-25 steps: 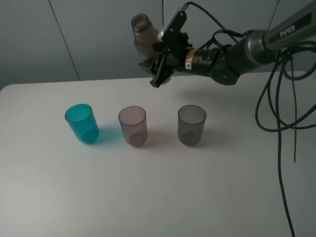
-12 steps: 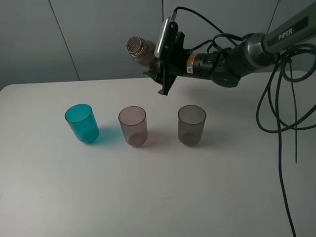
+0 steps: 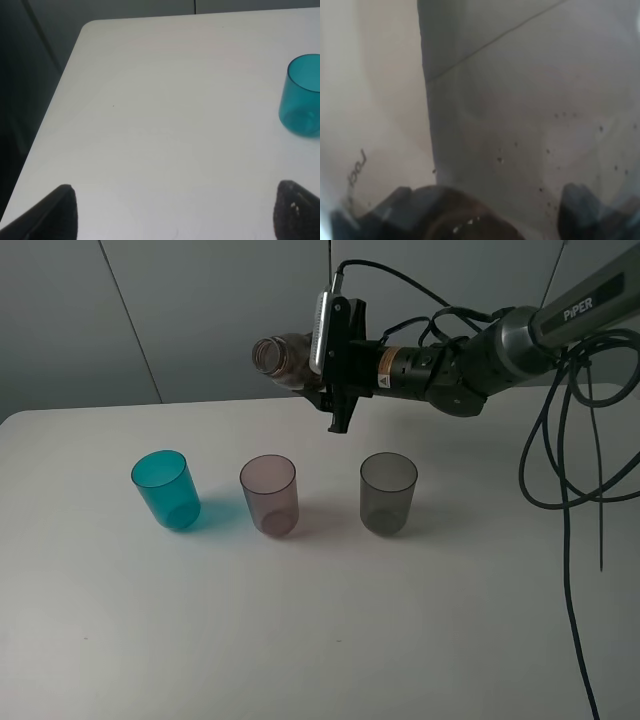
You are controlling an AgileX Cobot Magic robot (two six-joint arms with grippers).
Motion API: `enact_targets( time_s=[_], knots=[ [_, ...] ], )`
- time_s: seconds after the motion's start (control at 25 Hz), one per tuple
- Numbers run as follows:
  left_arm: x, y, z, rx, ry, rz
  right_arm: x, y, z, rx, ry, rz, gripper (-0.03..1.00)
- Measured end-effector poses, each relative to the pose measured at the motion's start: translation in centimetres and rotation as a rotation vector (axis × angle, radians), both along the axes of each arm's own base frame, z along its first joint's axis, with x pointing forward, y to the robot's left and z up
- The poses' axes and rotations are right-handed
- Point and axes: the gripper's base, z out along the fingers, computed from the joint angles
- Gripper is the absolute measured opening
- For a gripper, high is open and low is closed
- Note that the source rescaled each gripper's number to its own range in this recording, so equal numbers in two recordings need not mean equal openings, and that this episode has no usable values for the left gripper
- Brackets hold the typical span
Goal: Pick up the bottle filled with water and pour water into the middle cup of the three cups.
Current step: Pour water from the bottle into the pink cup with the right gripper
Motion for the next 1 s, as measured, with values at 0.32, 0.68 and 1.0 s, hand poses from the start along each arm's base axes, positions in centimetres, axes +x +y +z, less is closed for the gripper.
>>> enact_targets(
  time_s=[0.32, 0.68, 1.0],
  knots=[
    [0.0, 0.0, 0.0, 0.0, 0.0, 0.0, -0.9, 0.3, -0.8, -0.053, -0.019, 0.04, 0.02],
    [0.0, 0.0, 0.0, 0.0, 0.0, 0.0, -1.7, 0.2, -1.8, -0.105, -0.029, 0.065, 0.02],
    [0.0, 0.0, 0.0, 0.0, 0.0, 0.0, -1.7, 0.2, -1.8, -0.155, -0.1, 0.094, 0.02]
  ],
)
